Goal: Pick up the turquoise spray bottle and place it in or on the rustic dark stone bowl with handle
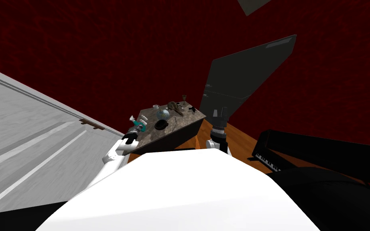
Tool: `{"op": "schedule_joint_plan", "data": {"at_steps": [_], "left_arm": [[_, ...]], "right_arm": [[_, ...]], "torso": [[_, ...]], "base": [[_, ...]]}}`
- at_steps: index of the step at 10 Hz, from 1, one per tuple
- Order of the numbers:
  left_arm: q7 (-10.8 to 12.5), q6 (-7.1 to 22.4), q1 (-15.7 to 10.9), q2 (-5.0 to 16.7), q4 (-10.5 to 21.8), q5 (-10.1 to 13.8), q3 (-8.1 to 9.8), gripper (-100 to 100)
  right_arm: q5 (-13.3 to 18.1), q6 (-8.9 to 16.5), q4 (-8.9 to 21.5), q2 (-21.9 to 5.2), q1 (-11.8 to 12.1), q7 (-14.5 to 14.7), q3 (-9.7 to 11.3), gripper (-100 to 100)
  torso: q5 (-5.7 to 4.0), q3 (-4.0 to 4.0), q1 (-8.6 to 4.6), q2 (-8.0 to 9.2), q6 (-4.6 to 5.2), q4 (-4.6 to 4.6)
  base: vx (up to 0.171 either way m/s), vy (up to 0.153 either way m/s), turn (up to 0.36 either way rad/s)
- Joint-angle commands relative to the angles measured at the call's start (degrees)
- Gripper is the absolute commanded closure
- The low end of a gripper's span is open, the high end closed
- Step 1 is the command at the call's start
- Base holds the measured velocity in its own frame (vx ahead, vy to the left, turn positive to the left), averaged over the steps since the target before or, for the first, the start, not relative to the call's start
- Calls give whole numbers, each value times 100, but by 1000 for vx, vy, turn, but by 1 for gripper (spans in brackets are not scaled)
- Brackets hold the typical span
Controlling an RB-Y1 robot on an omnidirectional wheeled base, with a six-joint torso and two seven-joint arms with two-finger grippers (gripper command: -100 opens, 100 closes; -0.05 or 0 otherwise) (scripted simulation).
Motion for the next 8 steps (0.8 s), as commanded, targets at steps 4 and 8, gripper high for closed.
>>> {"op": "schedule_joint_plan", "data": {"at_steps": [4,8], "left_arm": [[39,-119,314,68,-287,82,-77,100],[54,211,340,-48,-492,-26,-74,100]], "right_arm": [[0,0,0,0,1,0,0,0],[0,0,0,1,-1,0,1,0]], "torso": [[-2,-8,-22,-12,-9,-5],[11,12,-21,34,-16,-8]], "base": [[46,-44,132],[-56,-40,14]]}}
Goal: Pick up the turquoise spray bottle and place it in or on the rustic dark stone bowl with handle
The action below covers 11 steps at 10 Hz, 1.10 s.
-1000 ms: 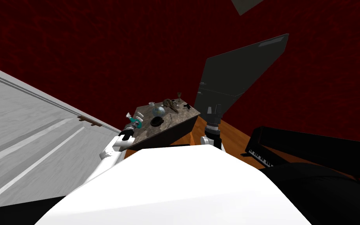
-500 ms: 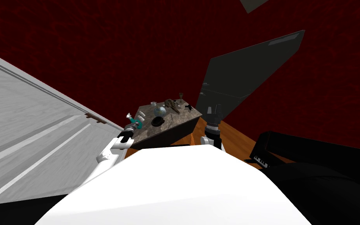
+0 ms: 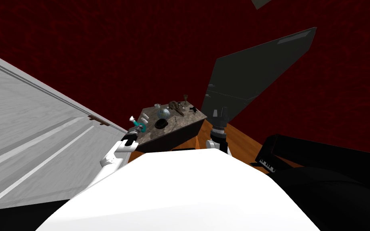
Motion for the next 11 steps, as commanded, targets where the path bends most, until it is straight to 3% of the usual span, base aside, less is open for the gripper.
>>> {"op": "schedule_joint_plan", "data": {"at_steps": [1,11], "left_arm": [[6,178,23,-51,-73,-43,-7,100],[43,1317,114,-188,-759,-232,38,100]], "right_arm": [[0,0,0,0,0,0,0,0],[0,0,0,0,0,0,0,0]], "torso": [[0,0,0,0,0,0],[3,-5,-7,-7,-4,-5]], "base": [[-83,-76,18],[-78,-78,19]]}}
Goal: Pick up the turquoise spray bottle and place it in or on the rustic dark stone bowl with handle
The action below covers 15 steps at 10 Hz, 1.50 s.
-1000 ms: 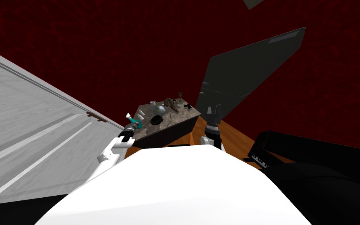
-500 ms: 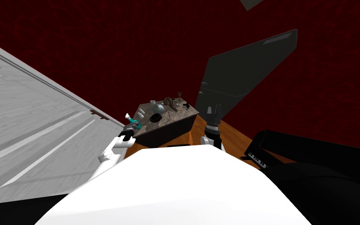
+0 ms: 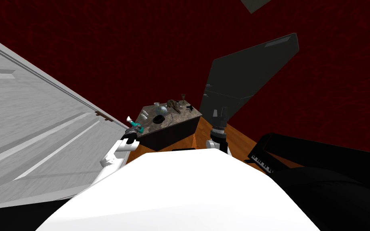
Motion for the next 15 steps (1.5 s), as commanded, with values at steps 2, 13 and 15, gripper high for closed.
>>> {"op": "schedule_joint_plan", "data": {"at_steps": [2,13,15], "left_arm": [[4,321,46,45,-188,4,28,100],[61,871,186,1038,-745,856,47,100],[77,913,201,1259,-846,1064,35,100]], "right_arm": [[0,0,0,0,0,0,0,0],[0,0,0,0,1,0,0,0],[0,0,0,0,1,0,0,0]], "torso": [[1,-2,4,-4,1,-1],[-5,-25,-5,-49,38,-4],[-4,-25,-5,-49,40,-5]], "base": [[-38,-68,8],[31,-74,-45],[55,-62,-77]]}}
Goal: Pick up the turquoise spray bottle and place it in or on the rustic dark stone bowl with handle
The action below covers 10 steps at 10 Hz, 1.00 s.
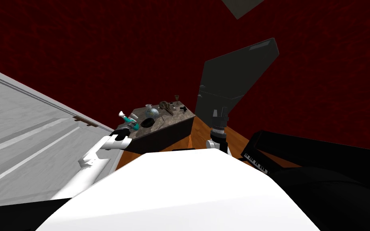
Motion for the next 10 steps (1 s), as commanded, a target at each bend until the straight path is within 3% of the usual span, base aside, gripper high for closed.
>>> {"op": "schedule_joint_plan", "data": {"at_steps": [1,5,6,7,10], "left_arm": [[14,43,15,180,-104,177,-11,100],[47,87,39,635,-300,616,-43,100],[41,98,45,572,-282,554,-29,100],[43,96,41,584,-294,567,-30,-100],[43,95,40,583,-294,566,-31,-100]], "right_arm": [[0,0,0,0,0,0,0,0],[0,0,0,0,0,0,0,0],[0,0,0,0,0,0,0,0],[0,0,0,0,0,0,0,0],[0,0,0,-1,0,0,-1,0]], "torso": [[0,0,0,0,0,0],[1,-1,5,-2,7,1],[1,-1,3,-3,5,0],[5,5,16,11,-3,1],[9,17,30,30,-4,6]], "base": [[59,-47,-69],[66,-44,-84],[31,-21,-21],[7,-5,-1],[0,0,0]]}}
